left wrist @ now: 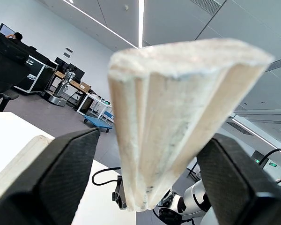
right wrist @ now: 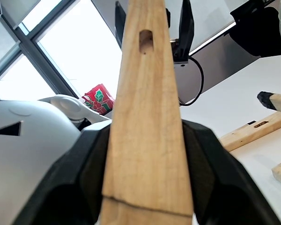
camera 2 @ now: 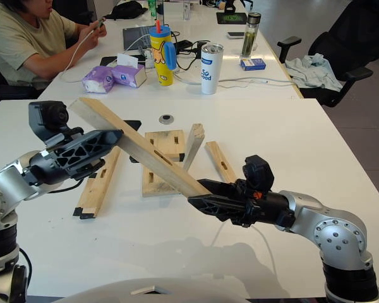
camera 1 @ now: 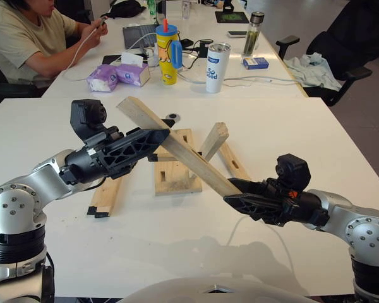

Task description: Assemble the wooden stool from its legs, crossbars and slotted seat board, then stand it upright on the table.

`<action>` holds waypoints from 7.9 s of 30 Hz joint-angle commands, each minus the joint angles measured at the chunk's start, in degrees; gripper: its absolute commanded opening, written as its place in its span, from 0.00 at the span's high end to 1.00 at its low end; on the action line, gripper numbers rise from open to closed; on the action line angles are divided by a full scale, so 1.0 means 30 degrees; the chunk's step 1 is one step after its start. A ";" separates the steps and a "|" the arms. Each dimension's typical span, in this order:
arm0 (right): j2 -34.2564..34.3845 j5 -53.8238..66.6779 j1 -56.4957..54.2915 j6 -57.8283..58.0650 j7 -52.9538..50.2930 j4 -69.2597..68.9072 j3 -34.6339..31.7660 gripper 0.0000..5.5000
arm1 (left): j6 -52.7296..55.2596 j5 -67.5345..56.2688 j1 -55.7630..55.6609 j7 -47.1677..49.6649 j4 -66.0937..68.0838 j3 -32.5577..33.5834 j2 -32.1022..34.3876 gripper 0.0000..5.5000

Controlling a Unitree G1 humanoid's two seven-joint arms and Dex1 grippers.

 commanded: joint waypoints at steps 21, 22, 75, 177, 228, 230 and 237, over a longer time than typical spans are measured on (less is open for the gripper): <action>0.0025 -0.4329 -0.0055 -0.1438 -0.1935 0.1839 0.2073 0.30 | 0.0881 0.5859 0.5871 -0.5341 0.2665 0.4473 0.3963 0.62; 0.0857 -0.5169 -0.0064 -0.1712 -0.2699 0.1979 0.2945 0.30 | 0.0795 0.6573 0.5967 -0.5974 0.3307 0.4889 0.4442 0.62; 0.7351 -1.8503 -0.1677 -0.4410 -0.7917 0.8550 0.8661 0.30 | -0.6399 2.0274 -0.0423 -0.9187 0.5665 -0.1111 0.1639 0.62; 0.8357 -2.6845 -0.1983 -0.8921 -0.9205 1.4233 1.0906 1.00 | -0.4342 0.9057 -1.2611 0.1090 0.4509 0.3039 -0.3499 0.17; 0.6993 -1.5330 0.0833 -1.0514 -0.6172 0.2230 0.2337 1.00 | -0.7498 2.7556 -0.0467 1.2982 -0.4940 -0.0776 -0.5548 0.17; 0.5791 -1.4646 0.0759 -1.0396 -0.5939 0.3458 0.0201 1.00 | -0.6979 2.9524 0.2138 1.3495 -0.5746 -0.1219 -0.5248 0.17; 0.4745 -1.8001 -0.4933 -1.2548 -0.9846 0.9497 -0.2035 1.00 | -0.7977 3.3325 0.5062 1.3095 -0.5026 -0.4910 -0.5882 0.17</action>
